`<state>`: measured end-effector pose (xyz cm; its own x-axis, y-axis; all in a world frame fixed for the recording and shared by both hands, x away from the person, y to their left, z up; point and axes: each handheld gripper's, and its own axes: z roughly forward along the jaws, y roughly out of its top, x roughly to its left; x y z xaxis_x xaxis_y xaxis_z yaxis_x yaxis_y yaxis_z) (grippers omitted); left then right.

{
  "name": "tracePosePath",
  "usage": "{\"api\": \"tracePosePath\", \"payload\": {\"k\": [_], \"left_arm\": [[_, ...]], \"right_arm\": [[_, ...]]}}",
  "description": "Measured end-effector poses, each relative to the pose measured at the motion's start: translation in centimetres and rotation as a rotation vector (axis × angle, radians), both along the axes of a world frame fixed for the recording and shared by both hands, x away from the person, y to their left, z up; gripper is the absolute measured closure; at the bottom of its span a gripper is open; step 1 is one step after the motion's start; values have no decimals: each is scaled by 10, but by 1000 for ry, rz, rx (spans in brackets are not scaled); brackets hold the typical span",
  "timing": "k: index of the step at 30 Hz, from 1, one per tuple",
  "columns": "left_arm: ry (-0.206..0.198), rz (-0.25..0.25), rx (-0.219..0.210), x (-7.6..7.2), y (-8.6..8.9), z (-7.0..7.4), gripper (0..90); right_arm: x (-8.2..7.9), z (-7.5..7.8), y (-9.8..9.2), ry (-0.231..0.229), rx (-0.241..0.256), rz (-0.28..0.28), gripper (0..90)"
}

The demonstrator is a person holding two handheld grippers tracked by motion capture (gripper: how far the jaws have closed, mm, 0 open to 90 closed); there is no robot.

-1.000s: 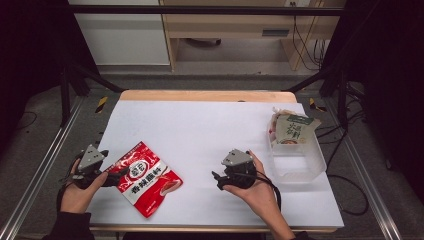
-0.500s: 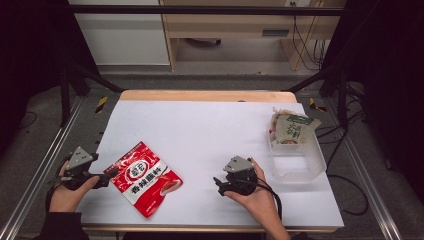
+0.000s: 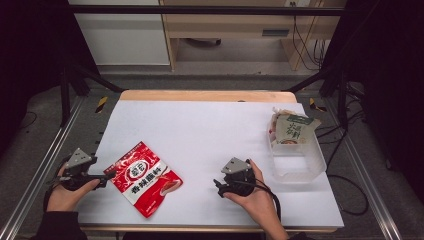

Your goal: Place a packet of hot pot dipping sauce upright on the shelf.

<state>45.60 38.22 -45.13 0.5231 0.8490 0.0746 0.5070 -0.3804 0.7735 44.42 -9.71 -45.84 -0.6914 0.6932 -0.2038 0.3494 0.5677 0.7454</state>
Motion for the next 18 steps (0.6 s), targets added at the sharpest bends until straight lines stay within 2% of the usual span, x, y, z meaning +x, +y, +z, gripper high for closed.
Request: {"api": "tracePosePath", "payload": {"k": [13,17,18], "left_arm": [[76,-34,53,7,-6,-12,105],[80,-34,52,7,-5,-14,108],[84,-29,41,8,-5,-14,109]], "right_arm": [[1,-2,0,15,-8,8,150],[1,-3,1,20,-7,6,149],[1,-3,1,20,-9,8,149]]}}
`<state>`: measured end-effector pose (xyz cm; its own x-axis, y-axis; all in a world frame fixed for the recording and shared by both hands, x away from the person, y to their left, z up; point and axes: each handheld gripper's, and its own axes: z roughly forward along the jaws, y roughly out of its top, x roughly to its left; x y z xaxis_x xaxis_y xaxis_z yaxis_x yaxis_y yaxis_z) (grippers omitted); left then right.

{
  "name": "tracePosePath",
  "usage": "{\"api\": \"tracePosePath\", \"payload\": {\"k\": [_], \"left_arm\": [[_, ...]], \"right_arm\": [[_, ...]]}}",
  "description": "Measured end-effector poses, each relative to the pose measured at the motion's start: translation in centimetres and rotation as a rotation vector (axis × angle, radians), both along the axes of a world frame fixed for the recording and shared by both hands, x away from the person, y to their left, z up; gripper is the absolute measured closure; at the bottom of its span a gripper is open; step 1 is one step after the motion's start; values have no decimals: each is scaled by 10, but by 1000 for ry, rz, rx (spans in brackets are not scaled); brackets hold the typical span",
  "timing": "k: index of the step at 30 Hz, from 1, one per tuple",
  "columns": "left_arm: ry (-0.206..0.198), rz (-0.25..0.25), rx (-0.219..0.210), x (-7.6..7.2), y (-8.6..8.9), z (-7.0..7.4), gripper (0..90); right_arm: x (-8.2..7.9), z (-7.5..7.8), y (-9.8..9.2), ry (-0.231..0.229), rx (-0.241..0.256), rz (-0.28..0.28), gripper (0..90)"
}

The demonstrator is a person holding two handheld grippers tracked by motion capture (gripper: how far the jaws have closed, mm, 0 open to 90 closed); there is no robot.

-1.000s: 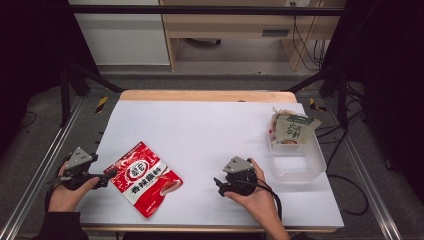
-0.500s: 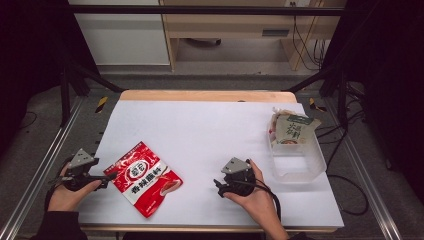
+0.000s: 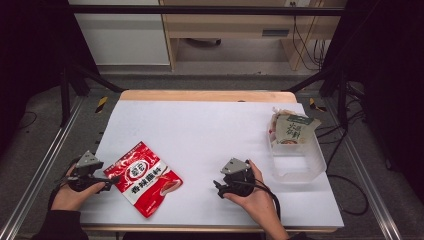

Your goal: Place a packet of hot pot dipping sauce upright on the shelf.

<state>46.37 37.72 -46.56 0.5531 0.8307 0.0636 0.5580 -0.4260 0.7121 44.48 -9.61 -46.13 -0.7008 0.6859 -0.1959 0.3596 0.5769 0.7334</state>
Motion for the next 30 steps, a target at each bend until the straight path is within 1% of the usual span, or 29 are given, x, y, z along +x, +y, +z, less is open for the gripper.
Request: {"api": "tracePosePath", "payload": {"k": [3,4,6,7,9,13,15,17,21,23,25,26,27,28,29,30], "left_arm": [[13,-5,-1,1,0,-1,113],[17,-5,-8,1,-1,-2,117],[25,-15,2,2,-1,-2,121],[26,-15,-4,1,-3,-3,122],[35,-28,-2,1,-3,-3,129],[45,-34,-6,1,-4,-3,148],[50,-41,-14,0,-4,-3,158],[47,-41,-28,0,-5,-2,169],[47,-52,-39,-3,-5,1,182],[35,-48,-64,-5,-5,3,191],[32,-56,-79,-6,-5,6,216],[49,-64,-105,-8,-7,6,225],[45,-56,-96,-8,-7,7,230],[45,-59,-98,-8,-8,7,232],[38,-72,-92,-8,-9,8,234],[48,-74,-97,-8,-11,7,243]], "right_arm": [[0,-1,1,1,-10,9,148],[0,-1,1,2,-12,8,148],[-1,-1,2,5,-14,10,148],[-1,-1,2,5,-16,12,148],[-1,-1,2,3,-19,13,148],[-1,-1,4,1,-23,20,148],[-2,-2,4,0,-26,25,148],[-2,-2,4,1,-30,26,148],[-2,-2,4,0,-39,26,148],[-2,-2,4,-1,-40,30,148],[-2,-2,4,-2,-46,31,148],[-2,-2,4,-2,-45,34,148],[-2,-2,5,-1,-45,33,148],[-2,-2,5,-2,-45,34,148],[-2,-2,5,-2,-47,34,148],[-2,-2,5,-4,-48,34,148]]}}
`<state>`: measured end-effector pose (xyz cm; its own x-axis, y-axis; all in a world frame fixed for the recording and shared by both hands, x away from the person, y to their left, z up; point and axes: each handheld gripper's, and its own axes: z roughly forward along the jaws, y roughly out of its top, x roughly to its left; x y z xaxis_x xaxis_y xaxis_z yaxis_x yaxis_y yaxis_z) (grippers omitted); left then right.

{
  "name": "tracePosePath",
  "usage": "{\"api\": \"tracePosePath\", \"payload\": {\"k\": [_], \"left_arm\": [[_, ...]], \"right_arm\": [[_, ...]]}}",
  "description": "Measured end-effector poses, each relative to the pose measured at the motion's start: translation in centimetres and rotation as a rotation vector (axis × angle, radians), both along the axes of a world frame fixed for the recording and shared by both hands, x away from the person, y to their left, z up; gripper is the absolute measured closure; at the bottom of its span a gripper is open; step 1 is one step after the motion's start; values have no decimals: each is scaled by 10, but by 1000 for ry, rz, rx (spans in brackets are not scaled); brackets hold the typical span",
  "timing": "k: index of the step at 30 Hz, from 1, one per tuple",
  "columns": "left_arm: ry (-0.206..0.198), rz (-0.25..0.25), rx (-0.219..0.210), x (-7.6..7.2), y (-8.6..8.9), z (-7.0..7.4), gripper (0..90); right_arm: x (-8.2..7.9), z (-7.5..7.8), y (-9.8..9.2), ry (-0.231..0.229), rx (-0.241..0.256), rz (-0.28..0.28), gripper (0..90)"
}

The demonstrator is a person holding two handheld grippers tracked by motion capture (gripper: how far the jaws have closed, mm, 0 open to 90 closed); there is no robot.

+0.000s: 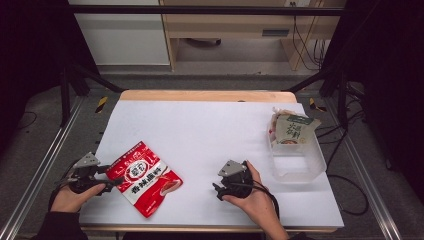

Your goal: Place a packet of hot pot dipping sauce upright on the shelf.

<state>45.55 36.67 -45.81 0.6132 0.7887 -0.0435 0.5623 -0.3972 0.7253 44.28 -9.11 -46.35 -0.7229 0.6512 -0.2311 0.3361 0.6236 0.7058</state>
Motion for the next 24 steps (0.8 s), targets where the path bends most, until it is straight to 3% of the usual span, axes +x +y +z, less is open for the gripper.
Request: {"api": "tracePosePath", "payload": {"k": [5,9,11,14,15,16,19,20,22,23,24], "left_arm": [[39,-10,15,0,-2,-2,311],[33,8,27,2,-1,-1,425],[11,13,50,4,1,0,509],[19,32,57,6,2,-1,607],[39,46,40,5,2,-1,633],[7,51,72,7,5,0,670],[17,67,59,8,5,0,751],[7,68,75,9,6,0,771],[41,97,65,8,5,0,816],[10,74,69,11,6,0,835],[17,79,56,10,5,1,853]], "right_arm": [[0,0,0,-1,-6,3,149],[0,0,1,2,-10,5,149],[0,-1,1,1,-13,6,149],[0,-1,2,1,-15,7,150],[0,-1,2,0,-15,8,150],[0,-1,2,0,-16,7,150],[0,-1,1,-1,-16,4,150],[1,-1,1,0,-17,3,149],[1,-1,1,1,-21,1,149],[1,-2,2,1,-22,1,149],[1,-2,2,1,-23,1,149]]}}
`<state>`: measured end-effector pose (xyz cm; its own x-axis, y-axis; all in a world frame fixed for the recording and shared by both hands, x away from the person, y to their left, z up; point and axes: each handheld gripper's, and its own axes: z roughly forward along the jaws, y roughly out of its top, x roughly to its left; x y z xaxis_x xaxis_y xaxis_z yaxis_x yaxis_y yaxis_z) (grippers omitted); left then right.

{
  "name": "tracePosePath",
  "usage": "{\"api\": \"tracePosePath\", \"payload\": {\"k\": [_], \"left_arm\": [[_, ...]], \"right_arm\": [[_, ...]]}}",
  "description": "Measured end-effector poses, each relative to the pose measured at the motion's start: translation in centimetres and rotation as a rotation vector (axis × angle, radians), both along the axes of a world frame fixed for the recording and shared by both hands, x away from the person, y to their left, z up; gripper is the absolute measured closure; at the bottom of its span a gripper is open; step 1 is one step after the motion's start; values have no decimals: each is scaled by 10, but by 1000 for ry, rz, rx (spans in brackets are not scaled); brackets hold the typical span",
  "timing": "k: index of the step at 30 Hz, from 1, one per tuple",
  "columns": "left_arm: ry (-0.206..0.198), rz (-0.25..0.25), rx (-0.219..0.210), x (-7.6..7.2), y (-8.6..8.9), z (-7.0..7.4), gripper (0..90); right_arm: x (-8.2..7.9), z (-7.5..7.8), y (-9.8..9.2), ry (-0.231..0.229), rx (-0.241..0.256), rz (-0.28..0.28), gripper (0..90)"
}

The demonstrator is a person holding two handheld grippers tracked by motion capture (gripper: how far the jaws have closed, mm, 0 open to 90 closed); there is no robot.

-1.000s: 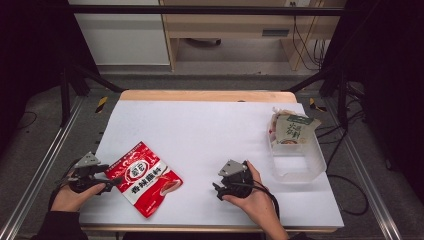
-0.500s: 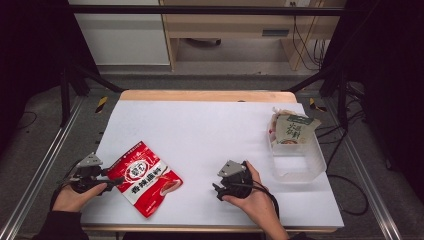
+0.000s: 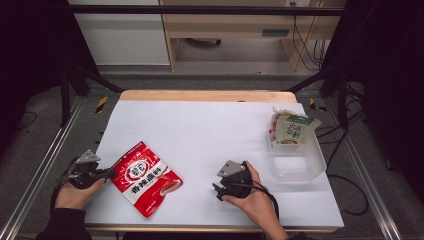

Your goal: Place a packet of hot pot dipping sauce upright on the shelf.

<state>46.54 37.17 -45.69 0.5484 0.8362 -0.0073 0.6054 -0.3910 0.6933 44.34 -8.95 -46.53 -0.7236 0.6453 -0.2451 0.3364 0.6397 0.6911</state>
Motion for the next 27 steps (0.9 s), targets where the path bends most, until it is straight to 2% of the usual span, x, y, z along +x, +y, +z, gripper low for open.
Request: {"api": "tracePosePath", "payload": {"k": [1,2,4,6,11,15,19,27], "left_arm": [[-19,2,5,0,0,3,868],[-11,12,-20,-3,-1,5,888],[-53,-6,-16,-3,-2,10,900],[-61,-13,-32,-5,-4,15,900],[-110,-51,-46,-11,-16,34,900],[-151,-100,-32,-15,-30,53,900],[-173,-141,-20,-14,-43,71,900],[-218,-222,3,-6,-66,111,900]], "right_arm": [[0,0,0,2,-1,-1,149],[0,0,0,2,-1,-1,149],[0,0,0,0,-2,0,149],[0,0,0,0,-2,1,149],[0,-1,1,3,0,3,149],[0,0,1,5,11,3,148],[1,3,2,18,26,6,148],[5,27,1,-10,41,16,152]]}}
